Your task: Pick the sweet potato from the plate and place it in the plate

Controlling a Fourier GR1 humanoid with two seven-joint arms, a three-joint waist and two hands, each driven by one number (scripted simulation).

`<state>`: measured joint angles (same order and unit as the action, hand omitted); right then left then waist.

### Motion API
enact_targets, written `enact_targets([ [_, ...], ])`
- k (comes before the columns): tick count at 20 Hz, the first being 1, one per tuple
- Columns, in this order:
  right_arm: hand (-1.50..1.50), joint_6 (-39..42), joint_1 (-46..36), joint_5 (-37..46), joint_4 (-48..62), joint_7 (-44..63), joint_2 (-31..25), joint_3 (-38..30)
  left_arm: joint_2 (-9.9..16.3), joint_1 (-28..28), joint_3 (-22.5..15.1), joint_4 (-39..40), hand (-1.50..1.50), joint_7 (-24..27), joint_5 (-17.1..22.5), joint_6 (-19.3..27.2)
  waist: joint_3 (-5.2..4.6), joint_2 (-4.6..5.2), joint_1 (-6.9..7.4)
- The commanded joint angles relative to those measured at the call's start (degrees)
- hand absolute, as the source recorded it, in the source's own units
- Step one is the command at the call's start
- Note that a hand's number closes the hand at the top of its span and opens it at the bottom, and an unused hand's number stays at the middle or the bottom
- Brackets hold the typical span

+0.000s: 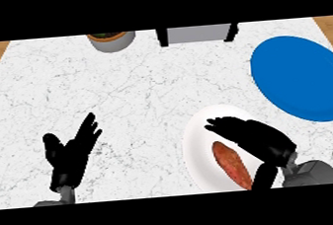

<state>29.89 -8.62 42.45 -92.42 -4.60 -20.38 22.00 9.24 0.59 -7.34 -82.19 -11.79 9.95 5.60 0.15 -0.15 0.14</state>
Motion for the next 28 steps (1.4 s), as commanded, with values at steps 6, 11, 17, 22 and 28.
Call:
enact_targets([
  [6,-1.5,0.2,-2.1,7.0,7.1,-3.1,4.0,0.5,-2.1,0.2,-0.4,-2.4,0.0,-2.8,-3.6,0.6,-0.14,0.15,0.02],
  [11,1.5,-7.2,0.8,14.0,8.0,-8.0,2.7,6.5,-4.9,-0.5,-0.5,2.4,0.0,0.5,-4.3,1.8,-0.14,0.16,-0.09],
  [17,1.5,-8.4,-1.5,15.5,11.2,-13.2,3.2,1.8,-2.7,1.6,1.6,-3.8,0.0,-4.2,-3.2,-0.6,-0.14,0.13,0.08],
  [22,1.5,-18.0,11.6,16.0,-1.5,-10.3,3.4,1.4,-3.7,2.2,1.0,-0.3,0.0,-0.4,-3.8,-1.6,-0.15,-0.08,-0.88],
  [28,1.5,-27.7,28.7,13.4,-21.3,-7.9,4.8,0.1,-2.1,3.9,3.2,-1.7,0.0,-1.0,-3.0,-1.3,-0.14,-0.55,-2.75],
])
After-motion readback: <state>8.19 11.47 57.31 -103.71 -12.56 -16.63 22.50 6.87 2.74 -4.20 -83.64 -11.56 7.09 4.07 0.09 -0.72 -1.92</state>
